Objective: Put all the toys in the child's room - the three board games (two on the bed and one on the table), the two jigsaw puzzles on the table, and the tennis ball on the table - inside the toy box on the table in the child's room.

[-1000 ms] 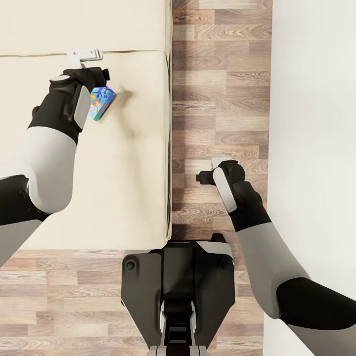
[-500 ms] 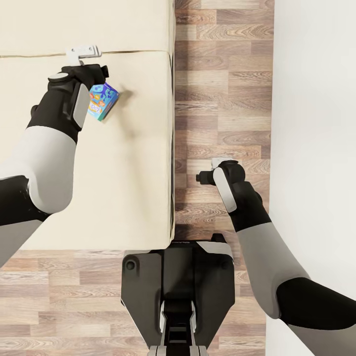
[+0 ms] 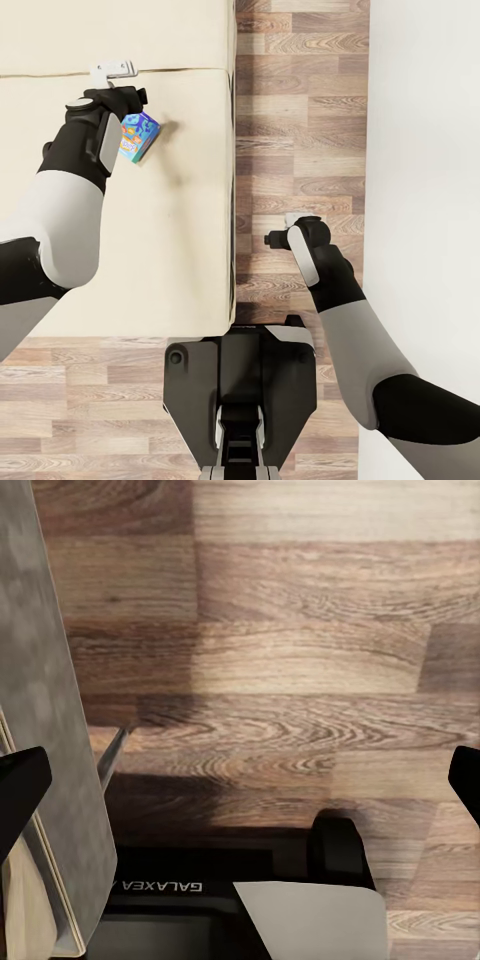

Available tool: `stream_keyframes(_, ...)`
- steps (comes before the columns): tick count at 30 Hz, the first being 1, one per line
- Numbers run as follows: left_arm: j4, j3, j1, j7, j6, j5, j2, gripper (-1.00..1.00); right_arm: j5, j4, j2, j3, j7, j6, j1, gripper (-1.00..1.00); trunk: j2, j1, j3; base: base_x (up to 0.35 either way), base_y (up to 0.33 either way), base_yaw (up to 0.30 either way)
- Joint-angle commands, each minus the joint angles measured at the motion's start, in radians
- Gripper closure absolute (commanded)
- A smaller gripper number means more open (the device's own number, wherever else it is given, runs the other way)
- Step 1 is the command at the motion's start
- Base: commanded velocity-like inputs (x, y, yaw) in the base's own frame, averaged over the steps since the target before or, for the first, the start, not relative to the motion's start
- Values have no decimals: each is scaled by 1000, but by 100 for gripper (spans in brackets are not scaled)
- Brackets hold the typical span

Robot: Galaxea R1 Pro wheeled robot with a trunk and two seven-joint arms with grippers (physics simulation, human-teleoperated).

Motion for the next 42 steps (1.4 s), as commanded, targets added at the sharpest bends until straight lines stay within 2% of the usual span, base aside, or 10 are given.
stream_keyframes(1,-1,5,0,-2,4,-10,-1,-100,-10,-1,0,1,-10,3,0,-100,-2,1,-1,-6,0,0)
stream_keyframes(42,-23,5,1,-2,10,-10,-1,-100,-10,-1,0,1,-10,4,0,-100,-2,1,-1,-12,15,0)
